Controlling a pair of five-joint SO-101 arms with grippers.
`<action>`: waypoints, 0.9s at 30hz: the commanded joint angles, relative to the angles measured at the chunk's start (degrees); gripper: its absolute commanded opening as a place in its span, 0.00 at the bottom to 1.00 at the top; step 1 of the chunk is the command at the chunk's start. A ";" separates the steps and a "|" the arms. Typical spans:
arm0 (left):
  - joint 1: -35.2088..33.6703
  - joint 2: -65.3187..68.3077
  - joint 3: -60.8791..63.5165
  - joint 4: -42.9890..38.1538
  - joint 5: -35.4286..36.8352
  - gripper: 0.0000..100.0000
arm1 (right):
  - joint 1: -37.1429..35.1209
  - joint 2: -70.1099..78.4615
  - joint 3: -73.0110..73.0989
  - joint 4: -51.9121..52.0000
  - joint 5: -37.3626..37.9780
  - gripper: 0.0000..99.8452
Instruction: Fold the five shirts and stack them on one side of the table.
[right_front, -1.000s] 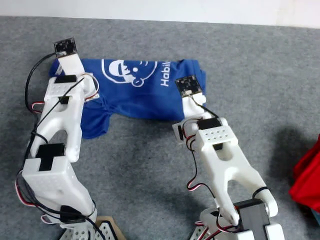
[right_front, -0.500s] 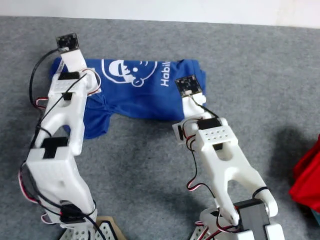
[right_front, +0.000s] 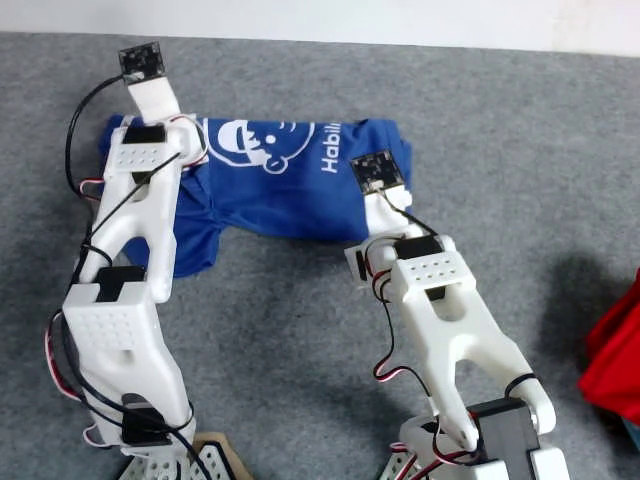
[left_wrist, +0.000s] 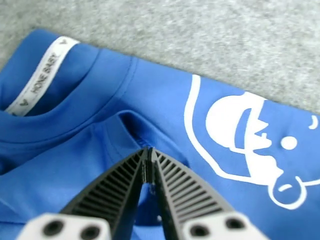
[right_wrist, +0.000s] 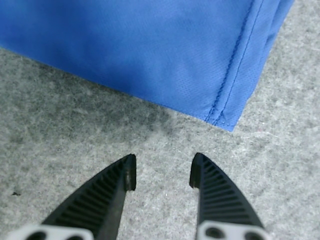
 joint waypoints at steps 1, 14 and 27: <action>0.92 -0.22 -3.65 0.62 0.62 0.01 | -0.04 -2.07 -0.31 -0.84 -0.09 0.18; 1.36 -9.19 -3.12 23.12 5.27 0.01 | -0.04 -2.07 -0.31 -0.84 -0.09 0.18; 3.03 -10.15 8.22 12.31 5.10 0.01 | -0.04 -2.15 -0.22 -0.84 -0.09 0.18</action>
